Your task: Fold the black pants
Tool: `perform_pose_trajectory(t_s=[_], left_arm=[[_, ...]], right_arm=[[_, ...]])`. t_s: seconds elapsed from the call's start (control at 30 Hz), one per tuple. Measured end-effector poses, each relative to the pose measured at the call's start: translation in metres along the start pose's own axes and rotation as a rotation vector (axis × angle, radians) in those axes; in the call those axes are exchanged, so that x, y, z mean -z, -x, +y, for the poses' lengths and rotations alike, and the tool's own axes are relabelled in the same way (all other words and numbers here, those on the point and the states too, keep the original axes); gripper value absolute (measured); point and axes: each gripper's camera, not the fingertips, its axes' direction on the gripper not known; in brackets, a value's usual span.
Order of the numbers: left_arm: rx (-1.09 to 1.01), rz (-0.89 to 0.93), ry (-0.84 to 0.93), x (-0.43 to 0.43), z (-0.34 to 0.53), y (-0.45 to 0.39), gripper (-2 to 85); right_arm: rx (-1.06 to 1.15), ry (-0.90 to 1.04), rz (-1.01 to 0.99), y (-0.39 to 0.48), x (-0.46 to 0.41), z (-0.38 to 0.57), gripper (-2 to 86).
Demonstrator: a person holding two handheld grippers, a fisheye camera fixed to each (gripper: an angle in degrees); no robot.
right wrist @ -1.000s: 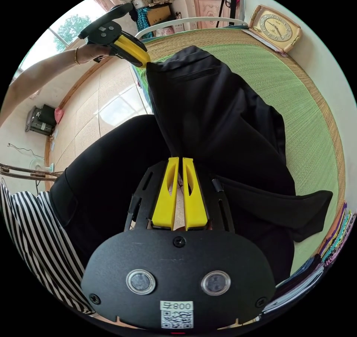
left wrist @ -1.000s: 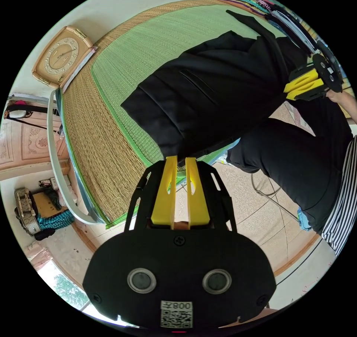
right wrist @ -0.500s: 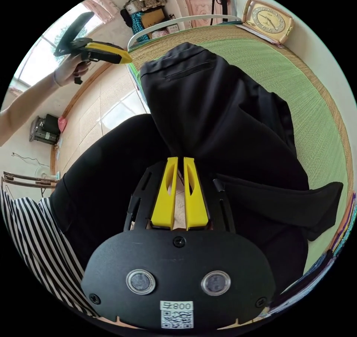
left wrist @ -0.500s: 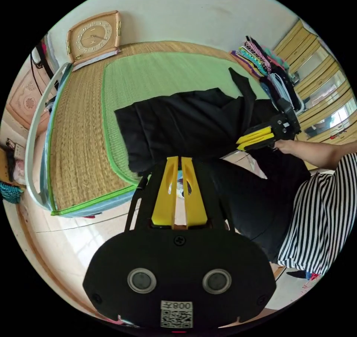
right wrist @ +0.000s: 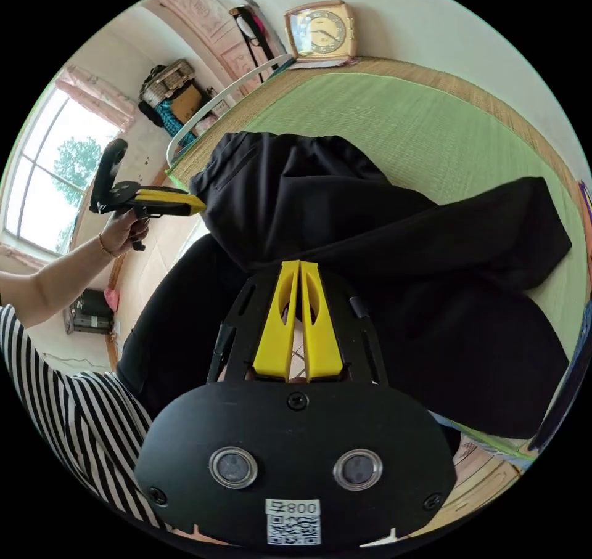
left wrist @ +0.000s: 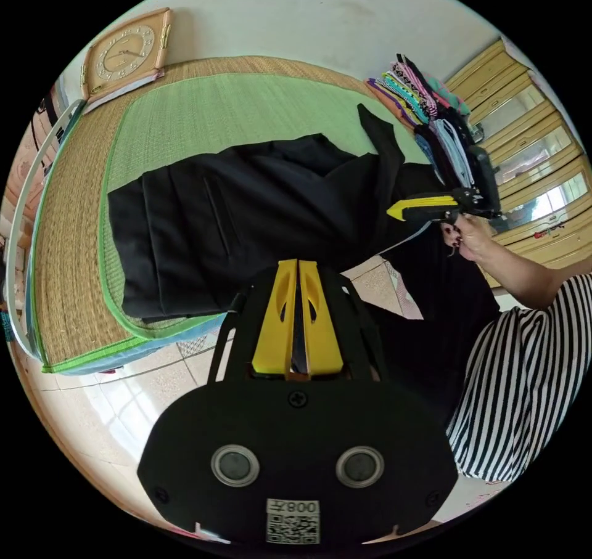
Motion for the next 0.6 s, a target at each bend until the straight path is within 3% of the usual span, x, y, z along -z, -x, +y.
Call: perform_pose_trajectory(t_s=[0.17, 0.4, 0.6], left_arm=[[-0.092, 0.199, -0.015, -0.049, -0.040, -0.020, 6.8], [-0.187, 0.221, 0.067, -0.138, -0.109, -0.041, 8.5], [-0.140, 0.243, 0.112, -0.194, -0.136, -0.032, 8.2]], right_arm=[[-0.119, -0.009, -0.089, -0.041, 0.002, 0.010, 0.7], [-0.223, -0.154, 0.114, -0.107, 0.079, 0.002, 5.9], [-0.298, -0.076, 0.245, -0.170, 0.095, -0.055, 10.3]])
